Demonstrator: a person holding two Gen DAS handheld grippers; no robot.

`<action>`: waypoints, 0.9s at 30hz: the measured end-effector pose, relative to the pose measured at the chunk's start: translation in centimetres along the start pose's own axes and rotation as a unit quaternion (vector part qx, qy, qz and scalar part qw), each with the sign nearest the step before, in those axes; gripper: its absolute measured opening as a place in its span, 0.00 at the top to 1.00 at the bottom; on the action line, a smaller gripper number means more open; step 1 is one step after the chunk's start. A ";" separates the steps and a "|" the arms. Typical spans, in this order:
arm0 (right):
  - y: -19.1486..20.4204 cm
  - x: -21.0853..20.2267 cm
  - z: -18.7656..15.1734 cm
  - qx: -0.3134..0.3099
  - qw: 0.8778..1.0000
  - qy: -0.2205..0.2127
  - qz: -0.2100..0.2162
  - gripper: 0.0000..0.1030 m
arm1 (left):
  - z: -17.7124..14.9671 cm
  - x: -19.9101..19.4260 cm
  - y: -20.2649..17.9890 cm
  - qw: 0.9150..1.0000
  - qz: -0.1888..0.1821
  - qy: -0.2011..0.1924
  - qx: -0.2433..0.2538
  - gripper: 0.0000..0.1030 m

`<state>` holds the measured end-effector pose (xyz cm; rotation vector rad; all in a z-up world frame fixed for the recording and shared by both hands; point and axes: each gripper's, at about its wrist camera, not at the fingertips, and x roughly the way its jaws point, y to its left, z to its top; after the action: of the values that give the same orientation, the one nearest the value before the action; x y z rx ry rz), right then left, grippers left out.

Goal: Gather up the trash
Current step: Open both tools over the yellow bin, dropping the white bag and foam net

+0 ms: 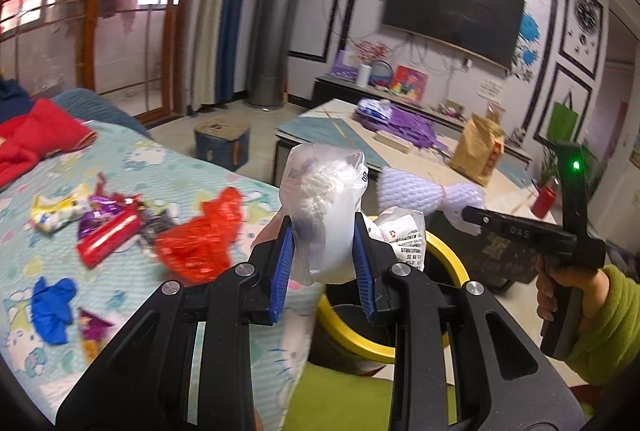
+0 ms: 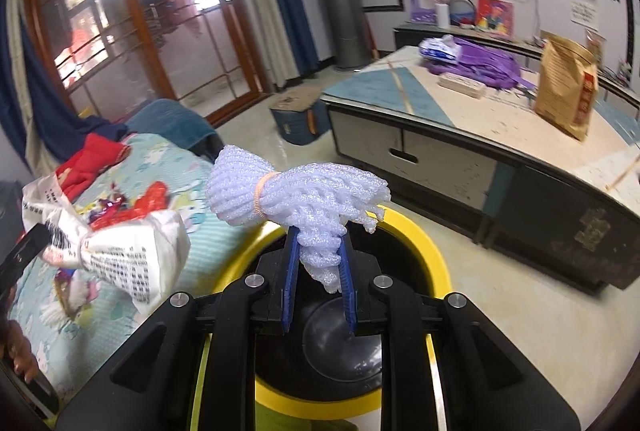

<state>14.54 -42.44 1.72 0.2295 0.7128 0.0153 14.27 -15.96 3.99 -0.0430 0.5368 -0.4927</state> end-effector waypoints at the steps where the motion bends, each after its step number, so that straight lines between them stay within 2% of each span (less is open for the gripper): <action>1: -0.3 0.1 0.0 0.003 1.000 0.000 -0.004 0.82 | -0.1 0.7 -0.7 1.000 -0.004 0.005 0.008 0.79; 12: -2.5 1.4 -0.1 0.035 0.999 0.012 -0.033 0.79 | -1.8 4.5 -3.5 0.998 -0.031 0.044 0.045 0.79; 23: -3.1 3.3 -0.6 0.052 0.997 0.042 -0.026 0.78 | -3.6 7.0 -3.8 0.995 -0.047 0.077 0.043 0.78; 26: -3.3 3.6 -0.6 0.057 0.997 0.047 -0.026 0.72 | -3.9 7.6 -3.9 0.994 -0.052 0.085 0.041 0.77; 27: -3.4 3.8 -0.7 0.061 0.997 0.049 -0.026 0.66 | -4.0 7.9 -3.8 0.994 -0.054 0.088 0.040 0.73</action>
<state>16.70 -45.30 -1.99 0.3283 0.8179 -0.0673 16.52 -22.66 -2.62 0.0481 0.6892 -0.6276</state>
